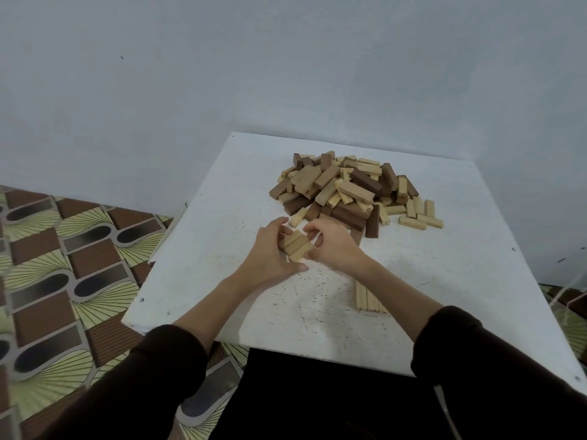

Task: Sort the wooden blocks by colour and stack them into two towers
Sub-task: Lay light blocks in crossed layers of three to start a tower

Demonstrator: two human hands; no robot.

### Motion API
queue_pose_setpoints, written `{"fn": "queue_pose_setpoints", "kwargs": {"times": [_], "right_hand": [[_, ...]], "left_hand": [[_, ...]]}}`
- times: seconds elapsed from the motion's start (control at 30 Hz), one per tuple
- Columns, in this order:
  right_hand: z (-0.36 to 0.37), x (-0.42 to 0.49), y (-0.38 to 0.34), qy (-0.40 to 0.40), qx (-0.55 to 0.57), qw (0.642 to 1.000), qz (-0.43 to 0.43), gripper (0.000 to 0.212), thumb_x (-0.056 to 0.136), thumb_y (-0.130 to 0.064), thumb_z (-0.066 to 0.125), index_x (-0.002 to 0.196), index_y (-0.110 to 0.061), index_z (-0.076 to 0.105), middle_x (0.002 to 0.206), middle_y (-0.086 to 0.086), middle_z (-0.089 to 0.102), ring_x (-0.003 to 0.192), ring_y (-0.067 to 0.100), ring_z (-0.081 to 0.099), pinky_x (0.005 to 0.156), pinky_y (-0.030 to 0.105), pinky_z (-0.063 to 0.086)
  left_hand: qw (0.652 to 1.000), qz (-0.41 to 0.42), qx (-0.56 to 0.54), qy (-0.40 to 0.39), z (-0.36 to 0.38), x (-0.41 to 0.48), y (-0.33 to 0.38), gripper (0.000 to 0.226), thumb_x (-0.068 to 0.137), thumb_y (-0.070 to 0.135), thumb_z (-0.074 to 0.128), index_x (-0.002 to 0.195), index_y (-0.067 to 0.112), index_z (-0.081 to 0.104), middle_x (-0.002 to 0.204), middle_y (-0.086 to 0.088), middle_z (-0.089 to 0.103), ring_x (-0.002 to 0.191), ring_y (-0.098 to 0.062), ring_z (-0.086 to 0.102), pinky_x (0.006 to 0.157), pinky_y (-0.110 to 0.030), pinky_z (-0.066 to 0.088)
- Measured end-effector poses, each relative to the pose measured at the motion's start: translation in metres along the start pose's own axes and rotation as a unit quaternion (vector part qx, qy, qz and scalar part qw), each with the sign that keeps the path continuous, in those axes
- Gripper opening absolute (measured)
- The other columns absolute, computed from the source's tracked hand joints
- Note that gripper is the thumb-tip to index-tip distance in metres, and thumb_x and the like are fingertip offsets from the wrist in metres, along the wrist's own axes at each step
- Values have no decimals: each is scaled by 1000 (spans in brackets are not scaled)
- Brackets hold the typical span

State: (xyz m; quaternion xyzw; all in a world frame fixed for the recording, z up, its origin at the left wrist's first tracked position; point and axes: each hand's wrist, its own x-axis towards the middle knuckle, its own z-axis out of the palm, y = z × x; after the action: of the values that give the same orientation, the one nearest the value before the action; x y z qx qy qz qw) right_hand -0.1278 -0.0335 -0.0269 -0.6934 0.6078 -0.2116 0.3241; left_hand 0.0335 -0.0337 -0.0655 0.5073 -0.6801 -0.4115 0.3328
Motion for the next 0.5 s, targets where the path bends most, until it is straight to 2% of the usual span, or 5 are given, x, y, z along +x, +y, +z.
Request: {"fn": "queue_pose_setpoints", "kwargs": {"times": [0.13,0.23,0.33,0.4,0.5], "right_hand": [[-8,-4,5,-12,21,1000,15,40,70,-7,78,105,-7,61,98,4,58,67,3,47,58,14,41],[-14,-9,10,-13,43,999,30,41,69,-5,79,104,-5,58,102,5,56,68,5,49,59,16,43],[-17,-13,15,-24,62,997,42,58,68,-7,81,117,-9,52,107,2,52,71,7,52,63,20,48],[-16,-15,17,-34,57,997,36,67,68,-9,82,126,-11,49,110,-1,51,77,8,53,69,23,51],[-14,-16,19,-36,42,998,16,73,68,-11,83,132,-11,47,113,-3,48,80,8,53,74,26,52]], "left_hand": [[999,27,15,-36,3,5,2,89,68,-2,78,142,12,30,117,-4,46,109,-17,48,88,-13,41],[996,43,17,-74,4,6,5,83,73,-7,70,142,15,30,118,-4,50,107,-13,50,74,-14,48],[994,56,55,-79,4,9,3,86,73,1,75,143,19,28,125,-2,43,116,-13,40,84,-10,37],[992,59,97,-56,2,10,-2,92,70,13,81,145,19,28,126,2,41,117,-15,32,94,-22,32],[993,51,89,-51,0,9,-6,96,68,21,85,145,18,27,120,5,47,106,-12,35,86,-12,32]]}}
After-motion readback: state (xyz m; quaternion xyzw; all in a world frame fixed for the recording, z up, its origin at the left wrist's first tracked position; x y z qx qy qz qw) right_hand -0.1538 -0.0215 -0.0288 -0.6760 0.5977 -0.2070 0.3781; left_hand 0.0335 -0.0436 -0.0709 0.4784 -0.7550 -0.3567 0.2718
